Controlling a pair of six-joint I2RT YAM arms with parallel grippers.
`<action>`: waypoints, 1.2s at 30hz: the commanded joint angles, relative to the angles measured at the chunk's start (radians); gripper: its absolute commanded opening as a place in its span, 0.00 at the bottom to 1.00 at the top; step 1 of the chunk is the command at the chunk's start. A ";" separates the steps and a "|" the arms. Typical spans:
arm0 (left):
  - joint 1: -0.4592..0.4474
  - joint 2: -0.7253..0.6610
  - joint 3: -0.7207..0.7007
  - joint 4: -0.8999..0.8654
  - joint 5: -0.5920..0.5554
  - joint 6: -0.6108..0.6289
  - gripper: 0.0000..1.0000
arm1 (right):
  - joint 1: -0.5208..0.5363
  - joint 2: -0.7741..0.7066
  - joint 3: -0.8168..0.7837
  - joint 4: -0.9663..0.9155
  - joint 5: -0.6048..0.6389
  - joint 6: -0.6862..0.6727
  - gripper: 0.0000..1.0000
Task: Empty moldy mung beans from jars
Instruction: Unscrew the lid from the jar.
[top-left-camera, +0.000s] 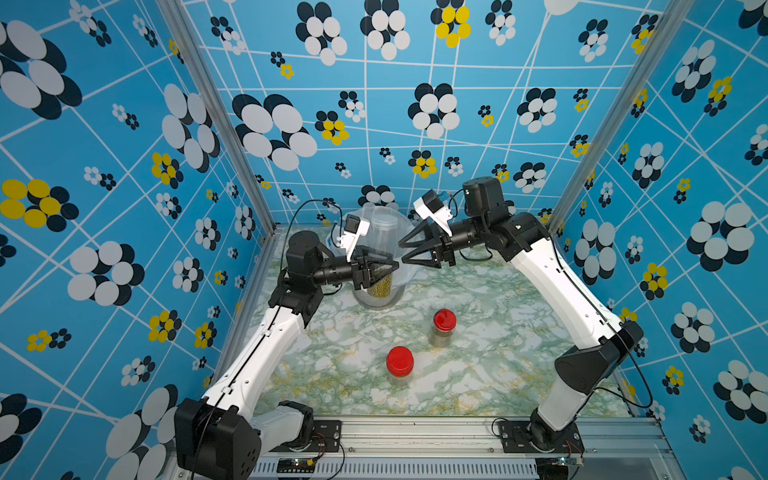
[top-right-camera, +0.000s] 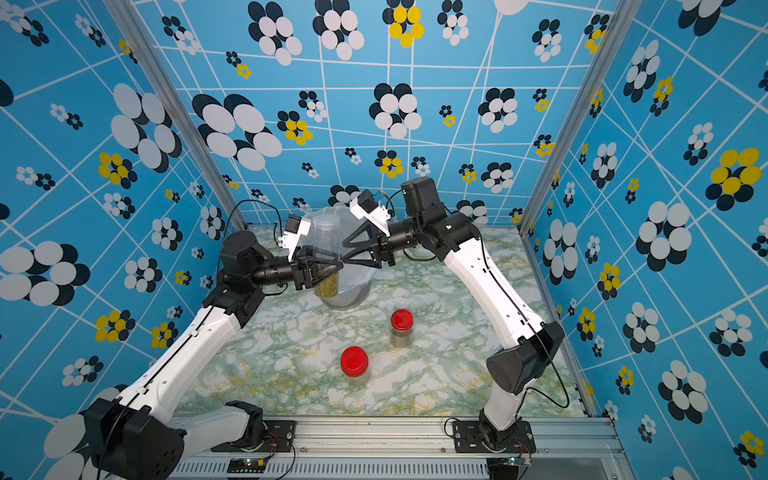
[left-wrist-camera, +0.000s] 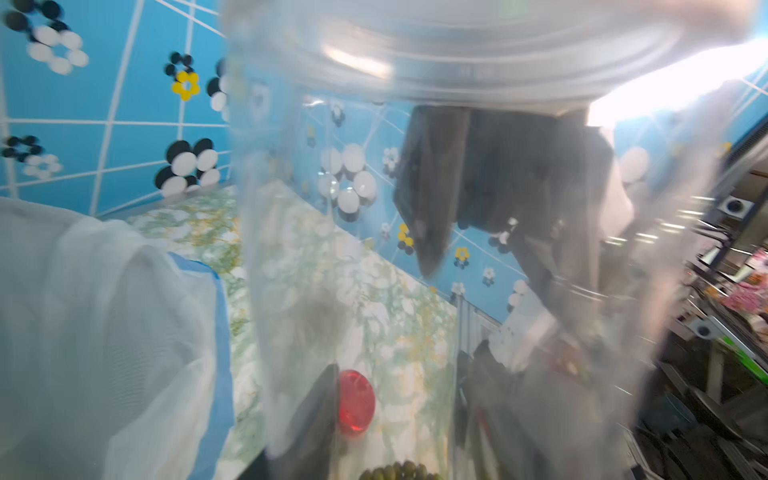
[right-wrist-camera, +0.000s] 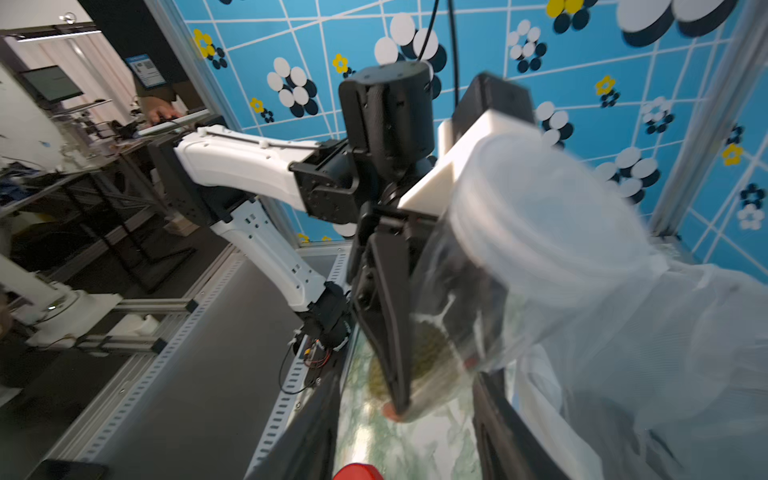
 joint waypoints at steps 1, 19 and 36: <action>0.001 -0.042 0.050 -0.071 -0.133 0.045 0.16 | 0.009 0.005 -0.010 -0.068 -0.075 0.019 0.10; -0.179 -0.072 0.121 -0.428 -0.459 0.371 0.20 | -0.008 -0.090 -0.028 0.307 0.295 0.598 0.72; -0.235 -0.057 0.136 -0.424 -0.504 0.400 0.19 | 0.014 -0.017 0.025 0.280 0.283 0.620 0.75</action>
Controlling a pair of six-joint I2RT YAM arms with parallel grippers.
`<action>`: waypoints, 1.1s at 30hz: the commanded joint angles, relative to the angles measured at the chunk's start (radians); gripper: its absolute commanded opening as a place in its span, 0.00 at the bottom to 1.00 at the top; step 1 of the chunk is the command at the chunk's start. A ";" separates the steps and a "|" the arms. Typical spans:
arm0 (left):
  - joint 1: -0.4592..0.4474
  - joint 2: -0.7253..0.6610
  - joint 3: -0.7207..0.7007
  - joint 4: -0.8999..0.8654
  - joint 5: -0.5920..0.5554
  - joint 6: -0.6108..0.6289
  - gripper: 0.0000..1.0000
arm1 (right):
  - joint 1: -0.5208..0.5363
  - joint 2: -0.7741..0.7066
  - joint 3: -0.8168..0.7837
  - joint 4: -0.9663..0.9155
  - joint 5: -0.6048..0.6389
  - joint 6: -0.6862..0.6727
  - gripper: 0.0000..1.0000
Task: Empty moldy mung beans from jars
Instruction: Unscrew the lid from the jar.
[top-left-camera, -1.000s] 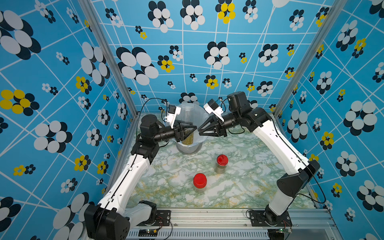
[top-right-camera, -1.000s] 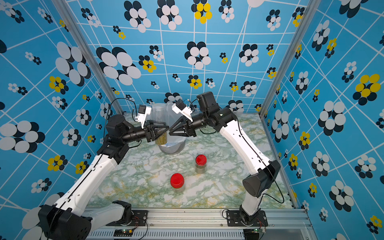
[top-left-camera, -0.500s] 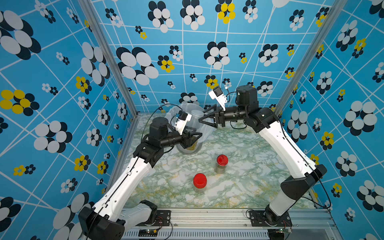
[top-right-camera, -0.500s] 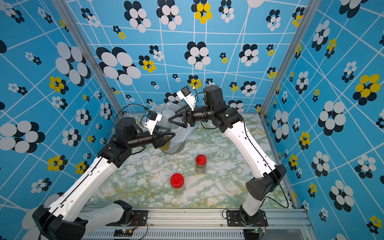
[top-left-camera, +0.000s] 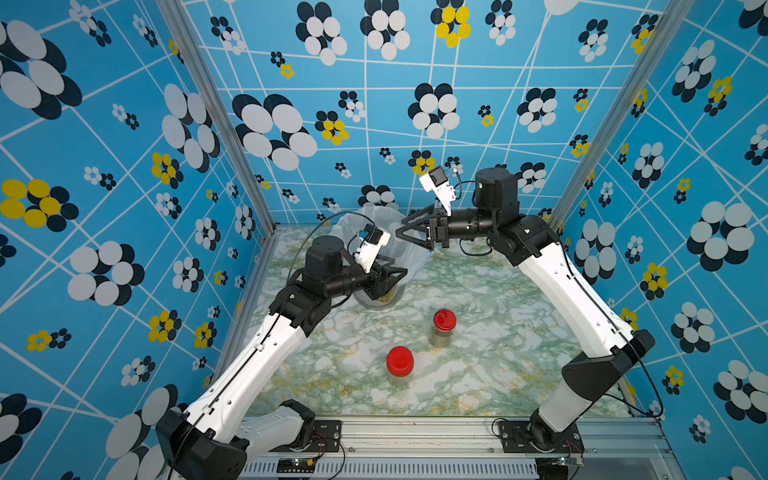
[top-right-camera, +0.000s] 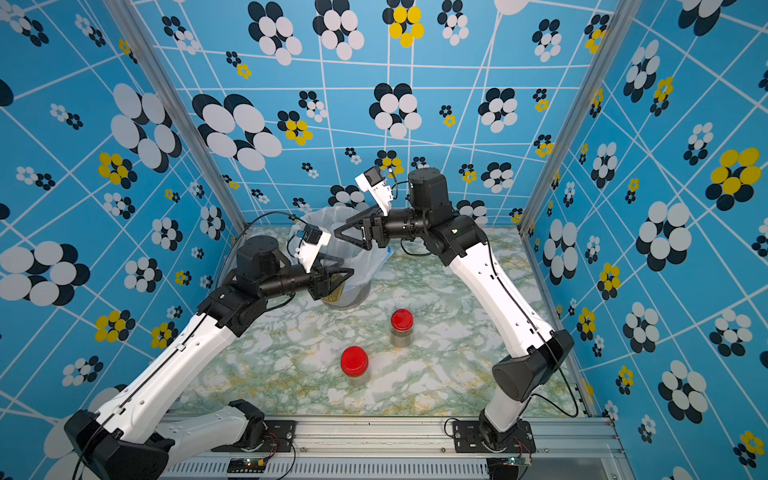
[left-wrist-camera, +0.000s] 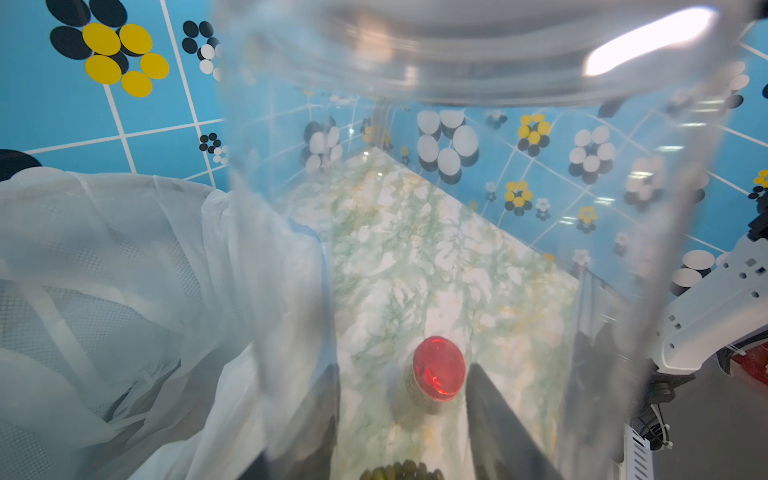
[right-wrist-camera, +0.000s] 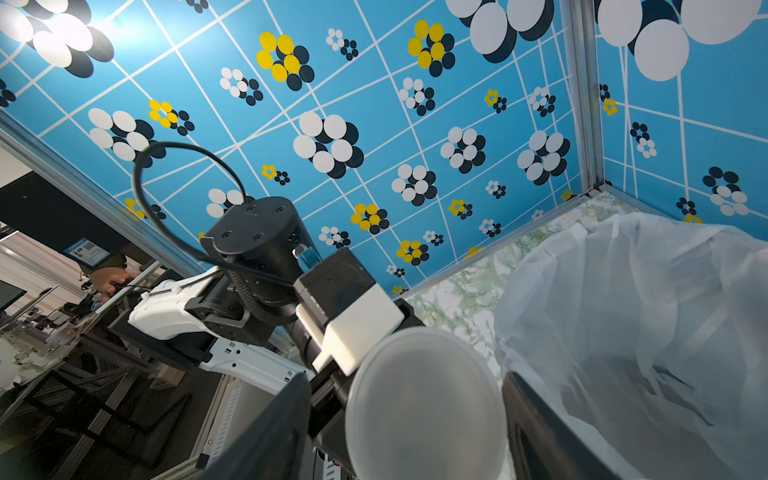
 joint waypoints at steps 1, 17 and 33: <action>-0.007 -0.003 0.032 0.019 -0.015 0.013 0.19 | 0.017 0.036 0.041 -0.022 0.000 -0.005 0.75; -0.007 -0.008 0.020 0.027 -0.009 0.016 0.19 | 0.025 0.043 0.028 -0.015 -0.012 -0.030 0.21; 0.135 -0.044 -0.092 0.284 0.214 -0.237 0.18 | 0.007 -0.079 -0.190 0.240 -0.241 -0.116 0.00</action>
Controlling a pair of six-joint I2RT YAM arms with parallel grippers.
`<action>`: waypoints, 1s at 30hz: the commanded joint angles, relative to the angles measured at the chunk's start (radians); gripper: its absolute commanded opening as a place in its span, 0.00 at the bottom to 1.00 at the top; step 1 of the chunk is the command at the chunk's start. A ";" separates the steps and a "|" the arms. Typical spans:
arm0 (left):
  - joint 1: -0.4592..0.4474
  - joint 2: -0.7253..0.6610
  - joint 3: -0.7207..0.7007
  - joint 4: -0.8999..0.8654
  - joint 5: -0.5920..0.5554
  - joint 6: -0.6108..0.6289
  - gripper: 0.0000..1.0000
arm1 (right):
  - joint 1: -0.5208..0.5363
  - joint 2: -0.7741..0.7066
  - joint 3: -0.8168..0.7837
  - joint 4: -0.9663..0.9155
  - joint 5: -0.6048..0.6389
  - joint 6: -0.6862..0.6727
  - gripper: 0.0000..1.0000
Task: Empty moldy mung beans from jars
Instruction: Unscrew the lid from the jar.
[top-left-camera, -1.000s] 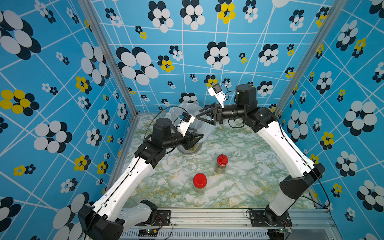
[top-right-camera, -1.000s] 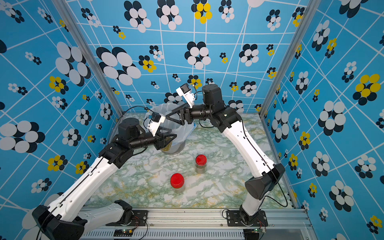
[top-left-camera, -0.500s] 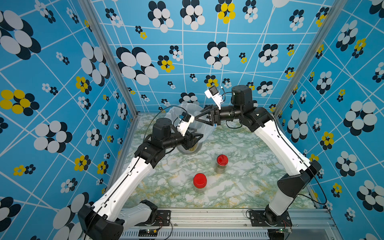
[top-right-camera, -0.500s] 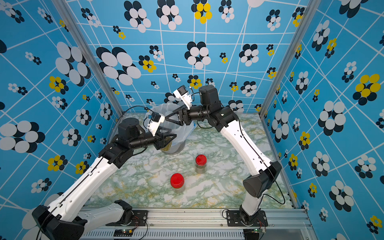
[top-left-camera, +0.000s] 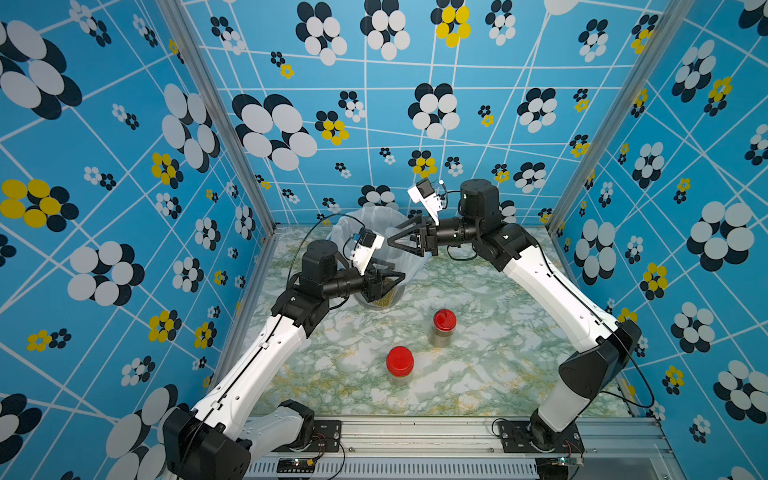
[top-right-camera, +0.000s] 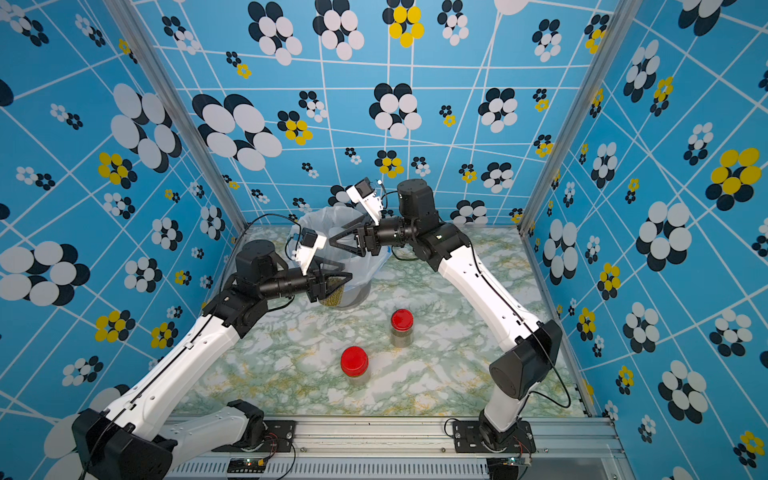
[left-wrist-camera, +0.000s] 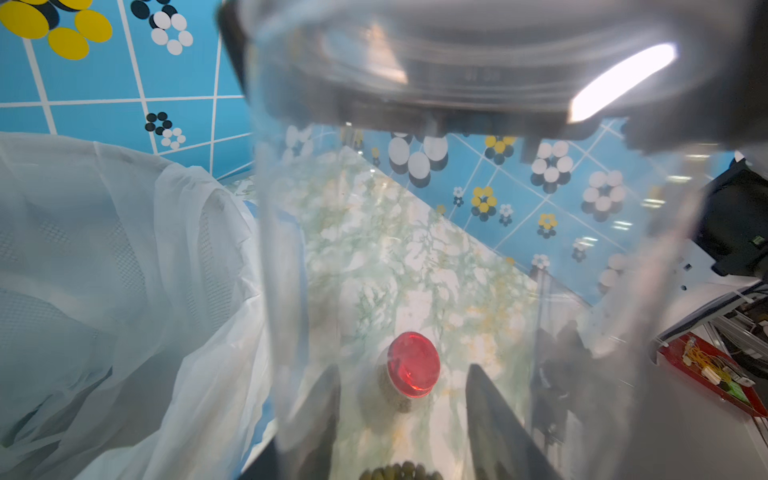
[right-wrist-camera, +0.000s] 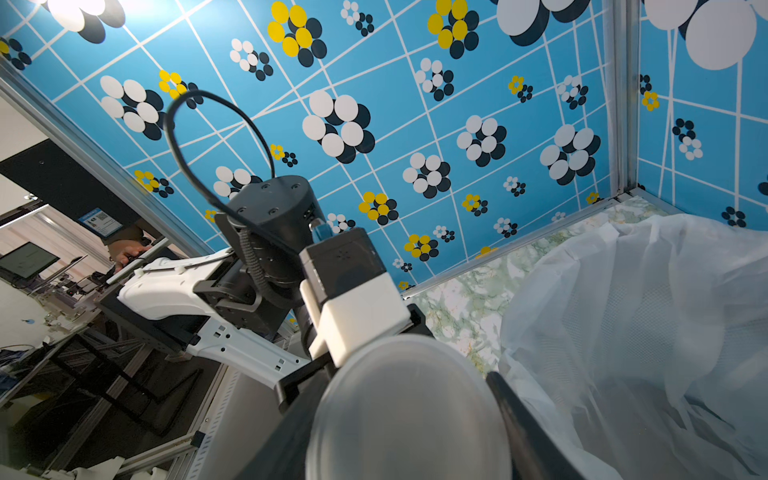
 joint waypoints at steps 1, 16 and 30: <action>0.054 -0.040 0.015 0.136 0.006 -0.136 0.17 | -0.005 -0.077 -0.022 0.026 -0.169 -0.109 0.00; 0.112 0.030 0.056 0.217 0.182 -0.246 0.18 | -0.033 -0.043 0.099 -0.594 -0.576 -0.778 0.00; 0.014 -0.017 0.118 -0.050 -0.060 -0.001 0.16 | -0.019 -0.079 0.070 -0.331 -0.079 -0.341 0.60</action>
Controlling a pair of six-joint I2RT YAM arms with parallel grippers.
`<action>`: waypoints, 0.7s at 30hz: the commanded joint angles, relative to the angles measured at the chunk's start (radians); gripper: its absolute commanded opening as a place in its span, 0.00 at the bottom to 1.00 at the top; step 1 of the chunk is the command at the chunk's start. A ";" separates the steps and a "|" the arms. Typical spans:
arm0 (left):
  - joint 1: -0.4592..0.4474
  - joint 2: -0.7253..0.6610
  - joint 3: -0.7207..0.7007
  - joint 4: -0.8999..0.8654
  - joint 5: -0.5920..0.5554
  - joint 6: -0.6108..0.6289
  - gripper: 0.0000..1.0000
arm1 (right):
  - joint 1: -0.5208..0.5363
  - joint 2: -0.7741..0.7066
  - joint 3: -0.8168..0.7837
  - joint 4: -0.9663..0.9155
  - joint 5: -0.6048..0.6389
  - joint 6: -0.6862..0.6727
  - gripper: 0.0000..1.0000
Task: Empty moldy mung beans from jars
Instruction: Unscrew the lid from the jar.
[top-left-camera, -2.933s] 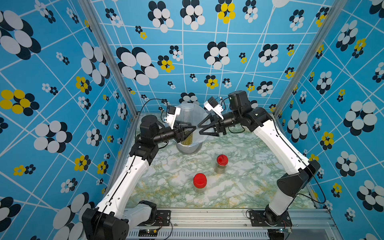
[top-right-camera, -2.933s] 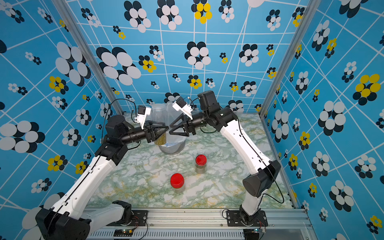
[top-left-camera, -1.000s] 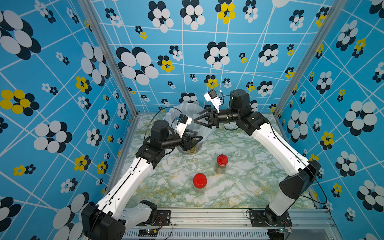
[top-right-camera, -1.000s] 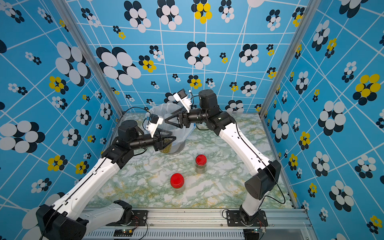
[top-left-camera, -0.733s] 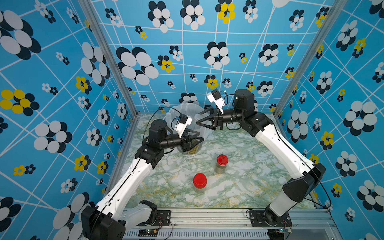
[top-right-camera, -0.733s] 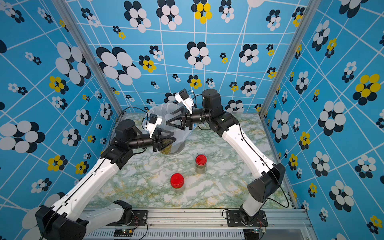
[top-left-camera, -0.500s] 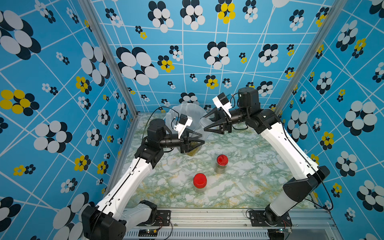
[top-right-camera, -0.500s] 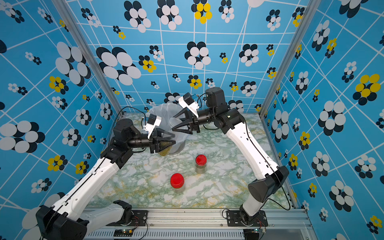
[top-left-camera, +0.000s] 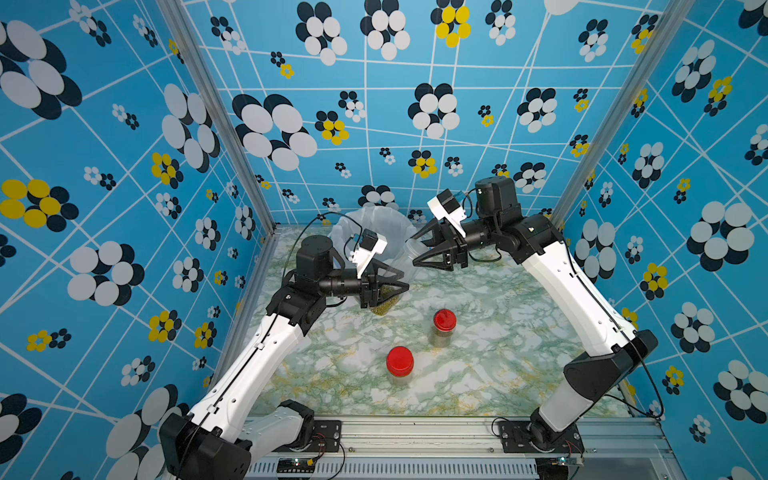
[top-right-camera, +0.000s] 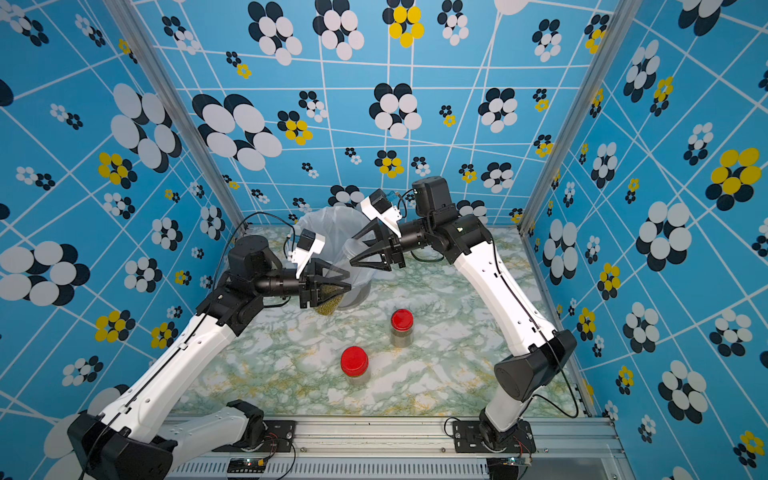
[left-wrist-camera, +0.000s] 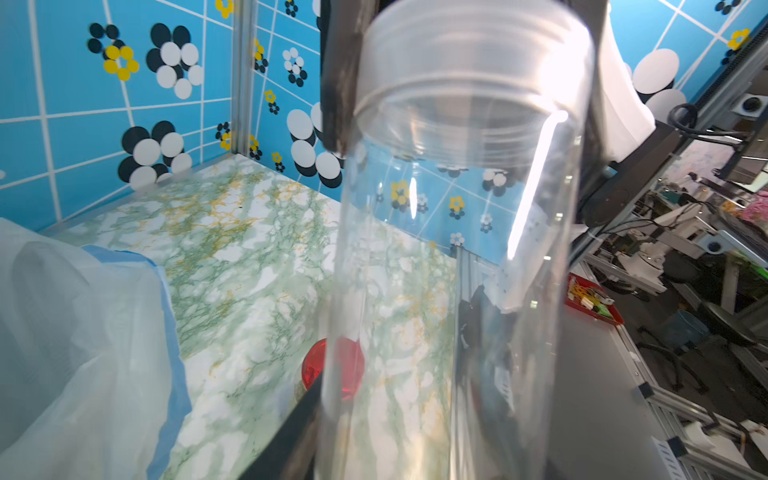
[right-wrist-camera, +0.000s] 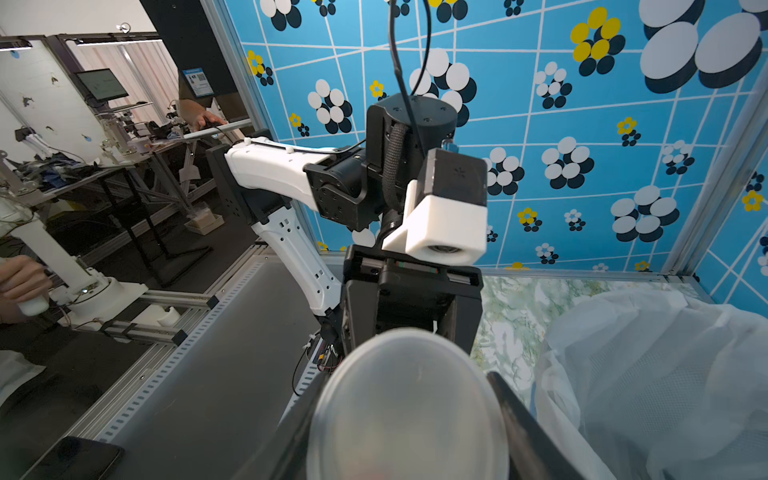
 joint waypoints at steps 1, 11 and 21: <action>0.002 -0.015 0.049 0.003 -0.302 -0.033 0.16 | 0.040 -0.054 -0.055 0.101 0.177 0.249 0.61; -0.082 -0.043 0.028 -0.020 -0.457 0.062 0.16 | 0.044 -0.075 -0.103 0.322 0.270 0.640 0.76; -0.114 -0.060 0.004 -0.001 -0.539 0.098 0.16 | 0.063 -0.072 -0.085 0.353 0.316 0.709 0.65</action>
